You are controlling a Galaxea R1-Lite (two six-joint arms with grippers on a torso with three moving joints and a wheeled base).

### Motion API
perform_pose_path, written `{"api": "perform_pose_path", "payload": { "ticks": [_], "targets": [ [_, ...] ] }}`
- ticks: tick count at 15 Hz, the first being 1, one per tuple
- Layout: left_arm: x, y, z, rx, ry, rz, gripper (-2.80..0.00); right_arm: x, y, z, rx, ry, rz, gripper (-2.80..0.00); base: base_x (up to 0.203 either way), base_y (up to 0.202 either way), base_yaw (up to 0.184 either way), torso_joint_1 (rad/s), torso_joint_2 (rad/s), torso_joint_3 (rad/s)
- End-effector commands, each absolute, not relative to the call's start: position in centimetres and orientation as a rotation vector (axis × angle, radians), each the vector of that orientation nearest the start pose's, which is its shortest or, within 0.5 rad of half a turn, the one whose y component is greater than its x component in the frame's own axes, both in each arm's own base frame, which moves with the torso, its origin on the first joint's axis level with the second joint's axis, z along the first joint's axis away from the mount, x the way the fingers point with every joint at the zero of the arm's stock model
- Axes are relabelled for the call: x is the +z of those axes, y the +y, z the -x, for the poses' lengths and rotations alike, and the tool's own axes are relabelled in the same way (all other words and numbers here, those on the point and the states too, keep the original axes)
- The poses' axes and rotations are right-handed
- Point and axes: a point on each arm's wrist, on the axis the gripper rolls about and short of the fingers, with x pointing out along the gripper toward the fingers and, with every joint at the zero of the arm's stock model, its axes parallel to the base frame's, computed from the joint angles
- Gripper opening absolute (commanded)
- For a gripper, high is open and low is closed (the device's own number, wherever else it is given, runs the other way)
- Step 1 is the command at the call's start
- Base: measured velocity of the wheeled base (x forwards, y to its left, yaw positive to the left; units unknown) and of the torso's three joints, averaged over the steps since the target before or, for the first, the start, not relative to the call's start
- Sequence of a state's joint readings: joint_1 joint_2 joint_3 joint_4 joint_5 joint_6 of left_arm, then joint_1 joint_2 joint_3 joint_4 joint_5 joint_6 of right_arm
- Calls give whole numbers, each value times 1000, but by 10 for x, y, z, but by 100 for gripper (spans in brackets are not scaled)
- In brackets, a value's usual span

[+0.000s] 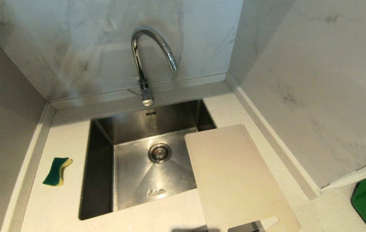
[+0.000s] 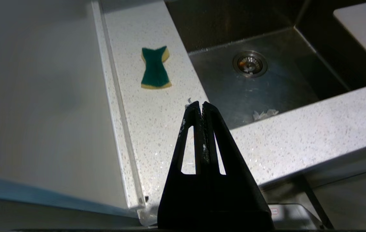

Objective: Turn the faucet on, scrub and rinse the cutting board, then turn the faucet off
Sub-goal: Turn on the tap

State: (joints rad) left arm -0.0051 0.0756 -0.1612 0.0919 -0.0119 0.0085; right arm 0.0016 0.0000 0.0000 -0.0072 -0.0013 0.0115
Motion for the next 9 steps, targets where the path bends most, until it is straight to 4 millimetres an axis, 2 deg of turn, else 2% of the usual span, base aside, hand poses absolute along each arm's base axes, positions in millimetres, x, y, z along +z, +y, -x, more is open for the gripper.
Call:
{"api": "perform_pose_path", "payload": {
  "ticks": [1, 4, 5, 9],
  "targets": [
    [129, 0, 23, -17, 43, -8, -280, 76, 0, 23, 0, -8, -12, -280, 0, 0, 0, 0, 0, 0],
    [152, 0, 11, -13, 94, -9, -280, 76, 0, 23, 0, -6, -12, -280, 0, 0, 0, 0, 0, 0],
    [166, 0, 4, -10, 111, -10, -280, 76, 0, 23, 0, -6, -12, -280, 0, 0, 0, 0, 0, 0],
    [245, 0, -37, -6, 98, -51, -280, 76, 0, 23, 3, -7, -9, -280, 0, 0, 0, 0, 0, 0]
  ]
}}
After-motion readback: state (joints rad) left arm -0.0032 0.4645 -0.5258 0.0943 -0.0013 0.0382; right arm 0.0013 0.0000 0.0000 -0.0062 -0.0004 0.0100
